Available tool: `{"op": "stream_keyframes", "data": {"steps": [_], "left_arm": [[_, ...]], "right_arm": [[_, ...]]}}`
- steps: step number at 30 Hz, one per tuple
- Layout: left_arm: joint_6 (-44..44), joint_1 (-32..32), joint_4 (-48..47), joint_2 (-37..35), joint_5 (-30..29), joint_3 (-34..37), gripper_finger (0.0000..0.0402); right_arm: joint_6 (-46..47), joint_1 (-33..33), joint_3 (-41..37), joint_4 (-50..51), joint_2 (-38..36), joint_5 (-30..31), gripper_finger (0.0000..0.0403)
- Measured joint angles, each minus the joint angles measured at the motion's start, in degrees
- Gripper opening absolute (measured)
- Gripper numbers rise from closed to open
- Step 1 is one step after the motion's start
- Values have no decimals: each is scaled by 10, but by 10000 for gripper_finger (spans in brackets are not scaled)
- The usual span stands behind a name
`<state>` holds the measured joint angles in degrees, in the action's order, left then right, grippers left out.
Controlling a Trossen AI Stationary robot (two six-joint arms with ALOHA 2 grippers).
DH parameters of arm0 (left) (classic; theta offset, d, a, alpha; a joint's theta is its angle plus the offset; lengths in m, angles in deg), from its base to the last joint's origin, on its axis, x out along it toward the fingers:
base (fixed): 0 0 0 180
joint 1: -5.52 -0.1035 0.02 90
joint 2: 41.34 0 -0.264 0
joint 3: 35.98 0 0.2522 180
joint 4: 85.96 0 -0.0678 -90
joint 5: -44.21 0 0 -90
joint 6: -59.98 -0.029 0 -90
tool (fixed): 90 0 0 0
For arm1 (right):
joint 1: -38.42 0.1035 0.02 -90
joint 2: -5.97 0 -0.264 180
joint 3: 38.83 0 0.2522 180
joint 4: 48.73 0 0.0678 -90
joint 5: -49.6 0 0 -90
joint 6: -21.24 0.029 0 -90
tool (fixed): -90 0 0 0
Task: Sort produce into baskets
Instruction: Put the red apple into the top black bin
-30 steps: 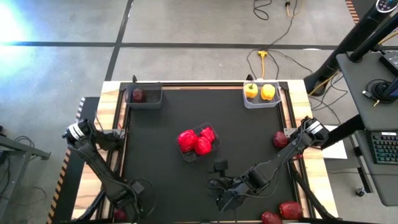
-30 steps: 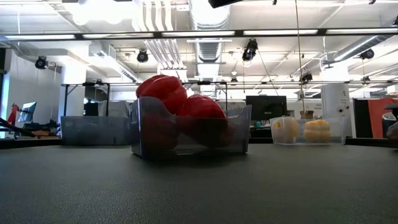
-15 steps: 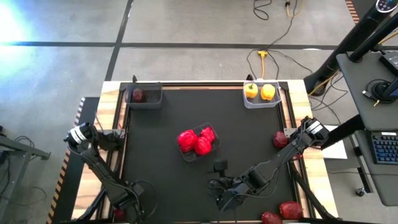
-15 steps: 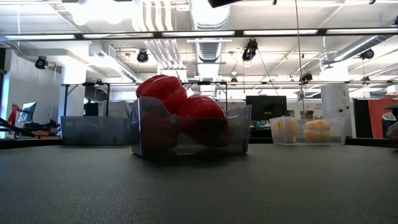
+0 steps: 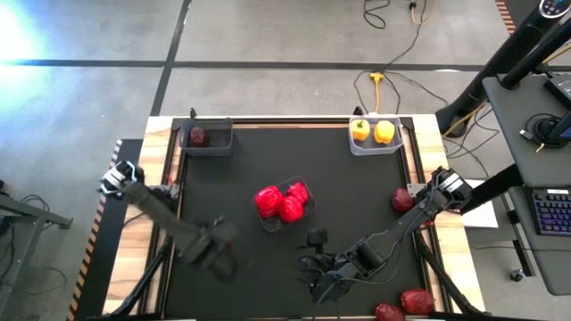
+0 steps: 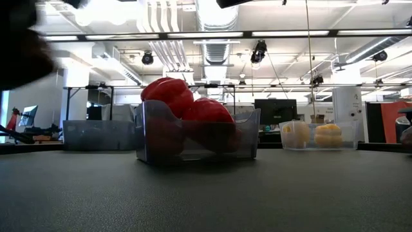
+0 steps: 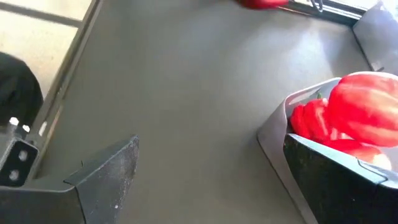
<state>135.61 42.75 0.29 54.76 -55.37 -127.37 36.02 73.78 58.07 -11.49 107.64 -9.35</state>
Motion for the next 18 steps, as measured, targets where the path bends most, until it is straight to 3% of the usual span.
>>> {"op": "stream_keyframes", "data": {"steps": [4,9,13,18], "left_arm": [[-150,-109,-52,-12,-77,-22,293],[-309,-275,-49,-57,-148,-6,293],[-361,-421,-31,-106,-195,16,293],[-403,-600,102,-158,-228,79,293]], "right_arm": [[22,0,0,-2,5,0,388],[22,9,0,6,24,-2,388],[25,12,0,11,34,-12,388],[70,12,-3,21,34,-11,388]]}}
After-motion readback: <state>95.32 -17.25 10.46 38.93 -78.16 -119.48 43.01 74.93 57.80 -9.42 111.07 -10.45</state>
